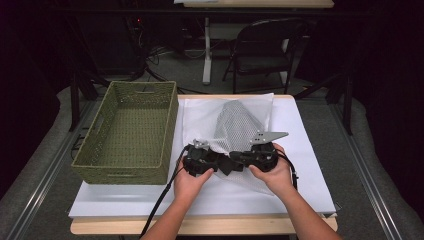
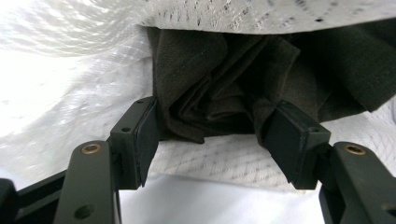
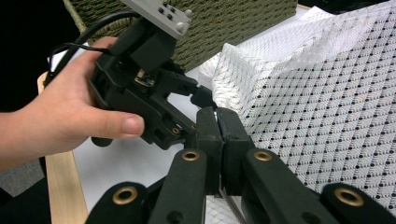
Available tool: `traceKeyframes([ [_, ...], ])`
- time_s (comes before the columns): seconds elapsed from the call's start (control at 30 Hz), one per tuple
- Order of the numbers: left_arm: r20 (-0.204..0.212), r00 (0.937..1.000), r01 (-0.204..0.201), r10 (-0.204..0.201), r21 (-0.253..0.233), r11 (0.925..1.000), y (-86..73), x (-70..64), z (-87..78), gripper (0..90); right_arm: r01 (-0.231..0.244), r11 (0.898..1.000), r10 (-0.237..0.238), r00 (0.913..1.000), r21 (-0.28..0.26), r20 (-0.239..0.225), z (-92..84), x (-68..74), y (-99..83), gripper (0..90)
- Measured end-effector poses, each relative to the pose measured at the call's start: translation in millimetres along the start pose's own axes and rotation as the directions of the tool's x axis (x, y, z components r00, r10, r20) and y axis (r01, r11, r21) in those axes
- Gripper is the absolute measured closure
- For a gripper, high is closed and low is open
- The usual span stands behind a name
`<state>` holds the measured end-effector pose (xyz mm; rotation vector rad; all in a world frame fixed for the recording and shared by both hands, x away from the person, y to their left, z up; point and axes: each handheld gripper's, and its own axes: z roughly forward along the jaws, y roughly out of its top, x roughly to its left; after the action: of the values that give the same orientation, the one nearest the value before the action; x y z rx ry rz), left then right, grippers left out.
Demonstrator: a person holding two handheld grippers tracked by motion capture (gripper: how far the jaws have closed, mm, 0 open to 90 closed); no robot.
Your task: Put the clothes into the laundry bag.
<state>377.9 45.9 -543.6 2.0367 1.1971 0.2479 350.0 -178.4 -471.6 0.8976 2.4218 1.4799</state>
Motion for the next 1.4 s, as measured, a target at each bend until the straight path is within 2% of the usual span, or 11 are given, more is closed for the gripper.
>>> traceKeyframes([
  [0.1, 0.023, 0.9996, 0.014, -0.014, -0.007, 0.9999, 0.5, 0.7, 3.0, 41.7, 0.001, 1.0, -0.001, 1.0, 0.0, -0.001, 0.0, -0.2, -0.1, 88.7],
  [0.13, 0.011, 0.9999, 0.01, -0.01, -0.015, 0.9998, 0.5, 0.0, 4.3, 42.6, 0.0, 1.0, 0.0, 1.0, 0.0, -0.001, -0.2, 0.0, -0.1, 88.7],
  [0.43, 0.028, 0.9995, -0.015, 0.016, -0.03, 0.9994, -0.5, -3.8, 5.5, 64.9, 0.0, 1.0, 0.0, 1.0, 0.004, -0.006, 2.1, 1.1, -0.9, 88.8],
  [0.53, 0.046, 0.9987, -0.023, 0.023, -0.018, 0.9996, -0.3, -4.4, 5.0, 73.0, 0.005, 1.0, -0.005, 0.9999, 0.006, -0.009, 2.6, 1.4, -0.9, 88.8],
  [0.6, 0.063, 0.9979, -0.013, 0.014, -0.024, 0.9996, -0.1, -5.8, 5.3, 76.6, 0.005, 1.0, -0.005, 0.9999, 0.005, -0.012, 3.3, 2.1, -1.1, 88.8],
  [0.67, 0.08, 0.9967, -0.009, 0.012, -0.027, 0.9996, 0.5, -6.9, 5.0, 78.3, 0.005, 1.0, -0.005, 0.9999, 0.005, -0.015, 3.6, 2.6, -1.1, 88.8],
  [0.9, 0.101, 0.9948, 0.006, -0.002, -0.038, 0.9993, 5.0, -11.7, 4.1, 79.8, 0.005, 1.0, -0.005, 0.9995, 0.005, -0.03, 4.1, 4.7, -0.6, 88.9],
  [1.07, 0.106, 0.9944, 0.011, -0.005, -0.054, 0.9985, 9.8, -14.6, 5.9, 80.0, 0.005, 1.0, -0.005, 0.9993, 0.007, -0.038, 4.0, 7.1, -0.1, 89.0],
  [1.27, 0.105, 0.9942, 0.033, -0.025, -0.074, 0.9967, 17.4, -15.6, 9.0, 80.2, -0.001, 1.0, 0.002, 0.9979, 0.008, -0.065, 2.9, 9.0, 0.0, 89.1],
  [1.4, 0.097, 0.9941, 0.057, -0.048, -0.097, 0.9937, 24.2, -11.5, 10.5, 80.2, -0.01, 1.0, 0.01, 0.9971, 0.0, -0.075, -0.4, 10.3, 0.7, 89.1],
])
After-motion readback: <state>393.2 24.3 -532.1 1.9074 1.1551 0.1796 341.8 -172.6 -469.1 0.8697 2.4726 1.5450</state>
